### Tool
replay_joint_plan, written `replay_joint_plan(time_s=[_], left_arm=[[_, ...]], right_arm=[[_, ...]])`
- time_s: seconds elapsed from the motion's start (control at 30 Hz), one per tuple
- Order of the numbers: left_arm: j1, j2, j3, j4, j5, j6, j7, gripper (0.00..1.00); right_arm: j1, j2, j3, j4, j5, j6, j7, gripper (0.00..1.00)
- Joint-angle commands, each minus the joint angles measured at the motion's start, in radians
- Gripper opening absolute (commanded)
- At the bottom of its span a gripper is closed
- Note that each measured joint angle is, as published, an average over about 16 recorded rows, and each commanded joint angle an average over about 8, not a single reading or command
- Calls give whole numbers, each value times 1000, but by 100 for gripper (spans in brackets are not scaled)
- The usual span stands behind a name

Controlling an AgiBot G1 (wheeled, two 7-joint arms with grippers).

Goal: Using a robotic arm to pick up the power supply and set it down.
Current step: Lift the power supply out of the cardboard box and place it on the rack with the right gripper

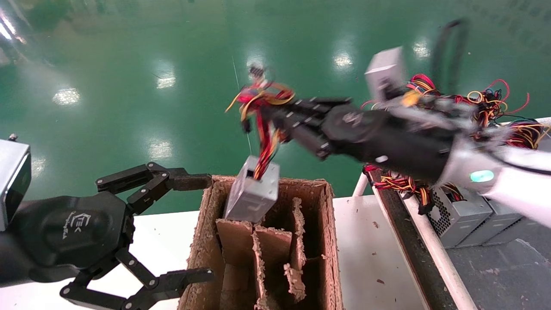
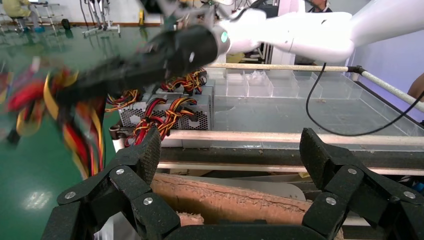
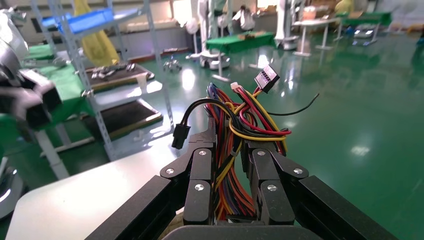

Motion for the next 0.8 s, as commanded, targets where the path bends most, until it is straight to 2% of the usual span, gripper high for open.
replay_joint_plan(time_s=[0.03, 0.23, 0.43, 0.8], left_arm=[[0, 0, 0, 0, 0, 0, 0, 100], [0, 0, 0, 0, 0, 0, 0, 100], [0, 0, 0, 0, 0, 0, 0, 100], [0, 0, 1, 0, 0, 0, 0, 100]], right_arm=[[-6, 39, 22, 43, 24, 2, 17, 0], [-1, 187, 80, 86, 94, -69, 74, 0], [20, 316, 118, 42, 134, -181, 90, 0], [15, 464, 146, -82, 191, -398, 54, 0]])
